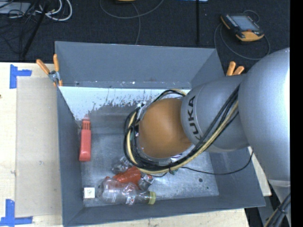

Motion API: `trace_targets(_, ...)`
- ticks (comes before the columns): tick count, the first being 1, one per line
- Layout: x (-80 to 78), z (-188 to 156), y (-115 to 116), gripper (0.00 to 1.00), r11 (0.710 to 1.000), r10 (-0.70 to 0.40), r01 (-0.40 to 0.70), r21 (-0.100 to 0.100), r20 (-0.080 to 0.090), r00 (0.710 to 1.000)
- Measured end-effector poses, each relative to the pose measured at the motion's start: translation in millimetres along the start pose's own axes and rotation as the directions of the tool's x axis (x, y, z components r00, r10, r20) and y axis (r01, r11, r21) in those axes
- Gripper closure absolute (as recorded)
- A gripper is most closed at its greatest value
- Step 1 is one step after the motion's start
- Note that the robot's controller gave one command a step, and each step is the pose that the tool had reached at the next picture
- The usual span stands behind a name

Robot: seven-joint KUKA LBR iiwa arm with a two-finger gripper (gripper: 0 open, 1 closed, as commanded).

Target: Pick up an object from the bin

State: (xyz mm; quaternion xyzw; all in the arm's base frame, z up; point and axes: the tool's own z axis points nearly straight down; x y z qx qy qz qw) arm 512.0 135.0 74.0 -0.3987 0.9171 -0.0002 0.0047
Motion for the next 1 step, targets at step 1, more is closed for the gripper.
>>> trace_targets(1, -19.3, -127.0, 9.8, 1.00, 1.000, -0.017, 0.017, -0.005, -0.007, 1.000)
